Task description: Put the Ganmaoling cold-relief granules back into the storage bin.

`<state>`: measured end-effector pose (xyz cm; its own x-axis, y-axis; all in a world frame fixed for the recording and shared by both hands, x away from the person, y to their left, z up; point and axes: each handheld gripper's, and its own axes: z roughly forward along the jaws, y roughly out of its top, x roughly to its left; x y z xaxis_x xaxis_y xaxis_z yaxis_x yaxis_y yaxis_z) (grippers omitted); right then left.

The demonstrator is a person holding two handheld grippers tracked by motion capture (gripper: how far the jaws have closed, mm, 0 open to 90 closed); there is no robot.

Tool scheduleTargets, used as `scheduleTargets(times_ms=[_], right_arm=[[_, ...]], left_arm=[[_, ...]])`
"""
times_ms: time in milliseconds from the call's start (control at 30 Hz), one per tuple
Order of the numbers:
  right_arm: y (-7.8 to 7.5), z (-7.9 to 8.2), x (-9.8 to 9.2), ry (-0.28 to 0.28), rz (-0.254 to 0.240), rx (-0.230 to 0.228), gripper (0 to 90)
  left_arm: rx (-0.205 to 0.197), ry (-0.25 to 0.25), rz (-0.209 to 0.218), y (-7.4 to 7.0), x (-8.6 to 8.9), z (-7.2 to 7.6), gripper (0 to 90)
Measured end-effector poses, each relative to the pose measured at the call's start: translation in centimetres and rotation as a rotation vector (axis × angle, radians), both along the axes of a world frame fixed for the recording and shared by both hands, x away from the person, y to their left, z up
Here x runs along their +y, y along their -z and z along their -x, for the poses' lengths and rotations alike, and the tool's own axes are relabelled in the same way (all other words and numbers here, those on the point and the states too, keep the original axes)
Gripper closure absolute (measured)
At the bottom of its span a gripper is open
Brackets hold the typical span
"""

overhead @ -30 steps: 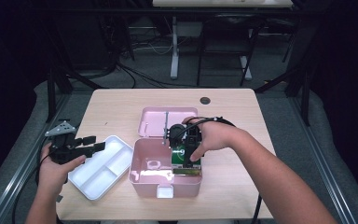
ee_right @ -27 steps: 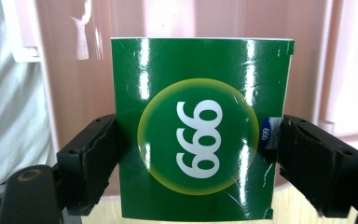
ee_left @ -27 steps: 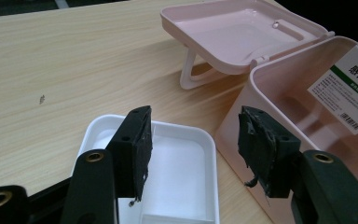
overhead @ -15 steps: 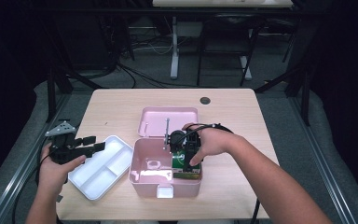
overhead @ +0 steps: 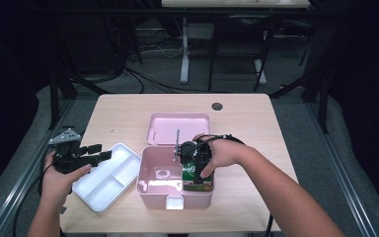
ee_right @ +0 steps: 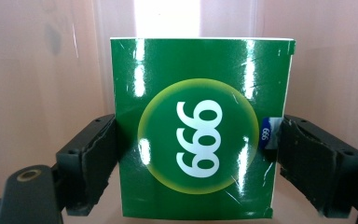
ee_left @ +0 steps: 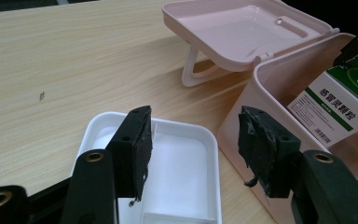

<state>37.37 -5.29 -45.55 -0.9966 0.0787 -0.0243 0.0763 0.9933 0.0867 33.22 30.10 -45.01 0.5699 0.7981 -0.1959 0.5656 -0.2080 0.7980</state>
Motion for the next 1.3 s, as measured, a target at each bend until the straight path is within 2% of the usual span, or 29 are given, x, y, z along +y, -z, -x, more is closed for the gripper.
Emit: scheduleTargets(times_ms=[400,800,900,1200,1300], right_arm=[[0.9,-0.2,0.1,0.002,0.005,-0.002,15.4],[1.9,-0.3,0.1,0.005,0.007,0.025,17.3],[1.4,-0.5,-0.1,0.025,-0.030,0.016,17.2],[0.2,-0.1,-0.5,0.036,-0.040,0.004,17.1],[-0.5,0.2,-0.7,0.046,-0.047,-0.014,18.0]], left_arm=[[0.002,0.001,-0.006,0.1,-0.1,0.0,44.8],[0.004,0.002,-0.005,0.1,-0.1,0.0,44.8],[0.005,0.003,-0.007,0.2,-0.2,-0.1,44.8],[0.005,0.001,-0.008,0.2,-0.2,0.0,44.8],[0.003,0.000,-0.006,0.1,-0.1,0.0,44.8]])
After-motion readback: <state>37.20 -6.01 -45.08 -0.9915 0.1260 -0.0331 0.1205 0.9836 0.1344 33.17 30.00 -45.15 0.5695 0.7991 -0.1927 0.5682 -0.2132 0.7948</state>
